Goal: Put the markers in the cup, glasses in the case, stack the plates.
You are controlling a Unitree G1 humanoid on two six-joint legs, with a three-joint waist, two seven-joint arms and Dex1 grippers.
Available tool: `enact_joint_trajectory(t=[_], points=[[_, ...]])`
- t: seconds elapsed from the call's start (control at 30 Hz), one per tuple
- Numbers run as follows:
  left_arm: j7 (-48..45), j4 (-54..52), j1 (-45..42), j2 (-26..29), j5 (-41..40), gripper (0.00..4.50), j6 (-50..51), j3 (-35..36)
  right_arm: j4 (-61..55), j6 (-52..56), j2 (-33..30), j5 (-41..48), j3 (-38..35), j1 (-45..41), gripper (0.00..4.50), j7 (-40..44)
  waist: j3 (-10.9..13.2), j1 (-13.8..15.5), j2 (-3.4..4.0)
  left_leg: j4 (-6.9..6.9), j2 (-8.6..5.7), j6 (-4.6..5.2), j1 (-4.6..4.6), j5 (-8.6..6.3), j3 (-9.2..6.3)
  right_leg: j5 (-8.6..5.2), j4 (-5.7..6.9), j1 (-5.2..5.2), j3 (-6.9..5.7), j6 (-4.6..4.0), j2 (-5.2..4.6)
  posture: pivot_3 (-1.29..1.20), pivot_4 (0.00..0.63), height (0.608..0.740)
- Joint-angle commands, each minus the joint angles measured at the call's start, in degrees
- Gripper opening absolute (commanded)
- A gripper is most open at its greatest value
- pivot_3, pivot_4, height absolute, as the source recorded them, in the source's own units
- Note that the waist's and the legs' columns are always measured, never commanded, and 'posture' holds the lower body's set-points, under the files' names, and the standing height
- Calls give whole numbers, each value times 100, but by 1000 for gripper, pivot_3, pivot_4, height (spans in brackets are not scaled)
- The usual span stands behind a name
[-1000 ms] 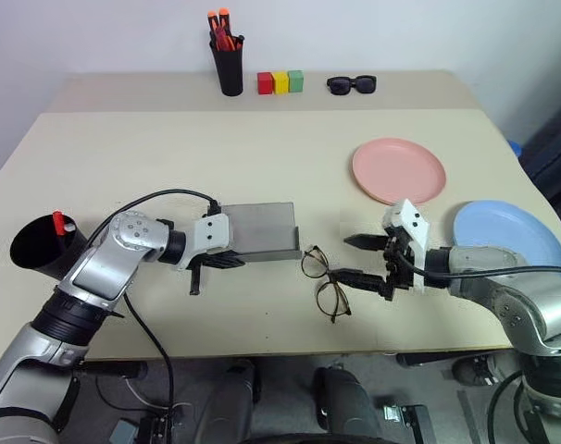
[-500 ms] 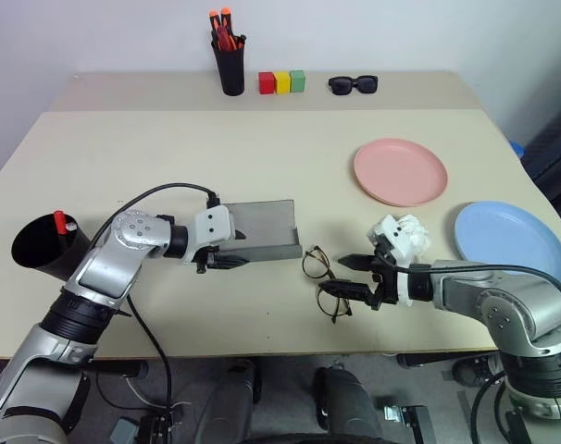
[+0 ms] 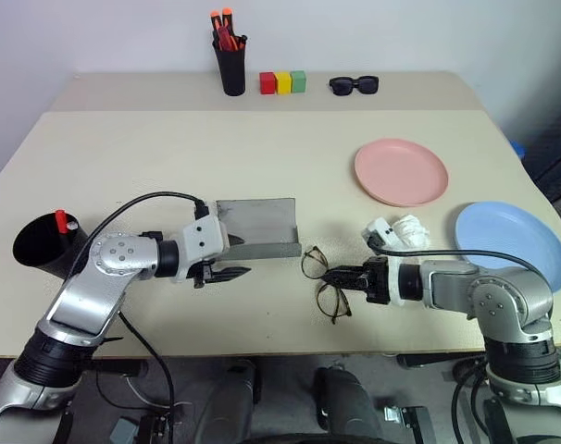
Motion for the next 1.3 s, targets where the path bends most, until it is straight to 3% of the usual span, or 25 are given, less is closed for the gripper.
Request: enact_joint_trajectory(t=[0.03,0.3,0.5,0.73,0.97,1.1,1.3], points=[[101,-404,139,104,-138,2731,115,264,-69,61,-75,72,-51,-89,72,-27,-1,2,0,0,0,0,1,0,0,0,-1,3,0,0,0,0,150,740],[761,-1658,1066,-345,-1355,2731,1126,1340,-438,-596,-790,-265,366,-675,72,296,1,-24,3,0,1,0,0,-1,-1,-1,-8,3,-1,0,-2,0,150,740],[1304,-2051,2495,-612,-1352,2731,967,1678,-346,-1990,-1310,-991,1236,-1638,72,1201,3,-119,16,-5,6,7,0,-6,11,-1,-21,2,3,-2,-2,0,150,740],[1930,-1900,2941,-1205,-1256,2731,525,1869,1601,-3583,-7,-2133,2530,-3171,72,1928,3,-139,16,-1,6,5,4,-7,11,3,-37,9,3,-8,1,0,150,740],[2095,-2120,3481,-1244,-1292,2731,318,2061,3968,-4854,1203,-2991,2962,-4102,72,2512,4,-134,19,-8,0,4,2,-6,11,6,-23,-2,4,-5,6,0,150,740],[2255,-2192,3663,-1282,-1256,2731,192,2173,4518,-5010,1363,-3188,2984,-4172,72,2955,4,-120,19,-8,-2,-10,9,-15,6,5,-28,-12,3,-6,8,0,150,740],[2450,-2226,3779,-1284,-1250,2731,136,2193,4371,-4851,1332,-3268,2962,-3989,72,3461,4,-156,19,-13,-9,-12,8,-15,14,6,14,-17,7,-4,7,0,150,740]])
